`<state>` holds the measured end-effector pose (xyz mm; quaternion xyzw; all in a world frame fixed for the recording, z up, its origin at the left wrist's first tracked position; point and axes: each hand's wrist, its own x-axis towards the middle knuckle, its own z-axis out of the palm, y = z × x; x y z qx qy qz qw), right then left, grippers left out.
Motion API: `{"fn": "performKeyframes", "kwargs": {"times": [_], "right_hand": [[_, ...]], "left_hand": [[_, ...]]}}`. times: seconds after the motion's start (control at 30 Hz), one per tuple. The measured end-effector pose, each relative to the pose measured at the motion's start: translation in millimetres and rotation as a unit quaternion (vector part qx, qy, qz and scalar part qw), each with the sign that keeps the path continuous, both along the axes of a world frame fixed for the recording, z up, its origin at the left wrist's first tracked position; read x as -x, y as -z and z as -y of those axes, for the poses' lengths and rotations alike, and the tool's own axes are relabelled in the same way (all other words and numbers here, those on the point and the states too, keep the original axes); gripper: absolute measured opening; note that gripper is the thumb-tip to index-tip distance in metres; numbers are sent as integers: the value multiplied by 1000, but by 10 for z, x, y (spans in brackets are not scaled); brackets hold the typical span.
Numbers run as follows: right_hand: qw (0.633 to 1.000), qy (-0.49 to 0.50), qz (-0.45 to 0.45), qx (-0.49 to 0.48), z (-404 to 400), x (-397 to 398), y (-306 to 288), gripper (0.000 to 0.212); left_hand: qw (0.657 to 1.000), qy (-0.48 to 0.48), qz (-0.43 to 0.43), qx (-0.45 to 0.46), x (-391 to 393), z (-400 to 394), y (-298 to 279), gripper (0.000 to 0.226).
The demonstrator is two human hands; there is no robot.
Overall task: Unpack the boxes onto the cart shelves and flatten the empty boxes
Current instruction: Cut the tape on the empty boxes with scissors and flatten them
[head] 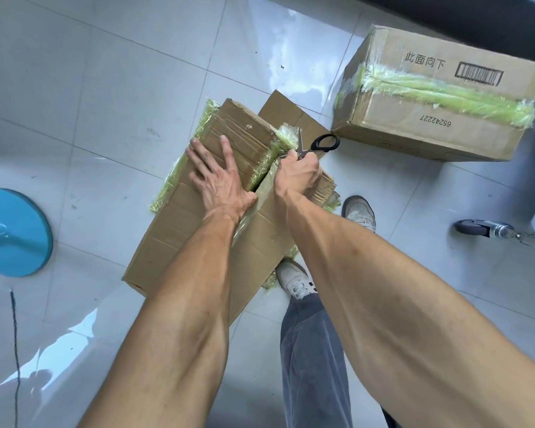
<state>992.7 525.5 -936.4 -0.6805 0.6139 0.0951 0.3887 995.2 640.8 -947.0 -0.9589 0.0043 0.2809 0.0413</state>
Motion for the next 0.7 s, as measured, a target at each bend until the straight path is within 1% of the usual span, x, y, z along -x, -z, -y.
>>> {"fn": "performKeyframes", "kwargs": {"times": [0.13,0.2,0.3,0.43,0.6,0.7], "right_hand": [[1000,-30,2,7,2,-37,21,26],[999,-28,12,8,-28,-103,-1,24],[999,15,32,0,-42,-225,-37,25],[996,73,42,-10,12,-350,-55,36],[992,105,64,-29,25,-368,-78,28],[988,126,71,-62,61,-290,-82,33]], "left_hand": [[999,-38,-5,29,-85,-25,-4,137],[998,-50,-4,41,-120,-57,-26,135],[996,-67,-10,56,-125,-83,-61,133],[994,-75,-27,79,-129,-98,-75,134],[994,-71,-33,78,-101,-103,-79,135],[996,-57,-26,64,-37,-89,-103,135]]}}
